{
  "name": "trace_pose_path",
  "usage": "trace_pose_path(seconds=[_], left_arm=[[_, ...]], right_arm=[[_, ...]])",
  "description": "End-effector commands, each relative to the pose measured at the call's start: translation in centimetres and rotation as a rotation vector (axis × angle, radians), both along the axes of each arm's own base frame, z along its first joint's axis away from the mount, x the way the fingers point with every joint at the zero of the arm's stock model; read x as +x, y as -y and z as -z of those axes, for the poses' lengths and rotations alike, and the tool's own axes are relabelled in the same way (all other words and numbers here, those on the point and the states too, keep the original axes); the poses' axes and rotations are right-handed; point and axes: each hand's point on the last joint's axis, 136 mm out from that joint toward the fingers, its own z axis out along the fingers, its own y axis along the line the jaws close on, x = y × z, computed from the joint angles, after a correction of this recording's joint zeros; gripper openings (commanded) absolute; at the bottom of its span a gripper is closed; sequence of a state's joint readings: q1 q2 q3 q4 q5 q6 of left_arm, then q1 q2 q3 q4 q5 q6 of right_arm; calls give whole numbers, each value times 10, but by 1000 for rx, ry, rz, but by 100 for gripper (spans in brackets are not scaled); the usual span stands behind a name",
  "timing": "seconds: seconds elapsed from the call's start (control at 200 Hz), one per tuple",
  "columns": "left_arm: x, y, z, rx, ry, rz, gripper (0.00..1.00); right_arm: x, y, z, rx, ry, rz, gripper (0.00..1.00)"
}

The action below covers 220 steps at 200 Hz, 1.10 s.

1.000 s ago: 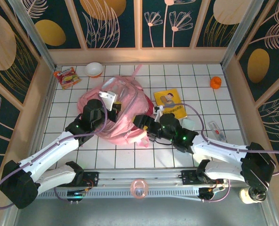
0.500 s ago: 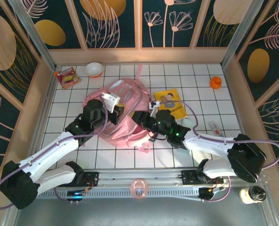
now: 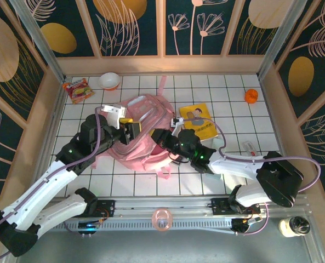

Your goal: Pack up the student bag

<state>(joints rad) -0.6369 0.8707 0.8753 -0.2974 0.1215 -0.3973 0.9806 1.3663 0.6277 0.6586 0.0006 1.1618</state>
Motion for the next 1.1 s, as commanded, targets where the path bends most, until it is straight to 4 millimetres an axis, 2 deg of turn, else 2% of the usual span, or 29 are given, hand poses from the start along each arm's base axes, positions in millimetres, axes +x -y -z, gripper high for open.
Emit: trace_pose_path(seconds=[0.0, 0.135, 0.29, 0.395, 0.485, 0.611, 0.741, 0.966, 1.096], left_arm=[[-24, 0, 20, -2, -150, 42, 45], [-44, 6, 34, 4, -238, 122, 48], [-58, 13, 50, 24, -296, 191, 47], [-61, 20, 59, 33, -300, 216, 47], [-56, 23, 65, 32, -283, 204, 44], [-33, -1, 84, 132, -237, 37, 29], [-20, -26, 107, 232, -248, -109, 17], [-14, -50, 110, 261, -232, -242, 12], [-9, -57, 98, 218, -211, -310, 13]], right_arm=[[14, -2, -37, 106, 78, 74, 3], [15, -5, -37, 113, 76, 84, 4], [15, -14, -38, 103, 77, 81, 4], [16, -18, -41, 106, 79, 78, 3], [16, -23, -46, 107, 87, 70, 3], [12, -28, -57, 103, 107, 49, 3], [8, -29, -66, 98, 124, 22, 3], [2, -22, -78, 93, 145, 13, 3], [0, -19, -79, 67, 150, 12, 3]])
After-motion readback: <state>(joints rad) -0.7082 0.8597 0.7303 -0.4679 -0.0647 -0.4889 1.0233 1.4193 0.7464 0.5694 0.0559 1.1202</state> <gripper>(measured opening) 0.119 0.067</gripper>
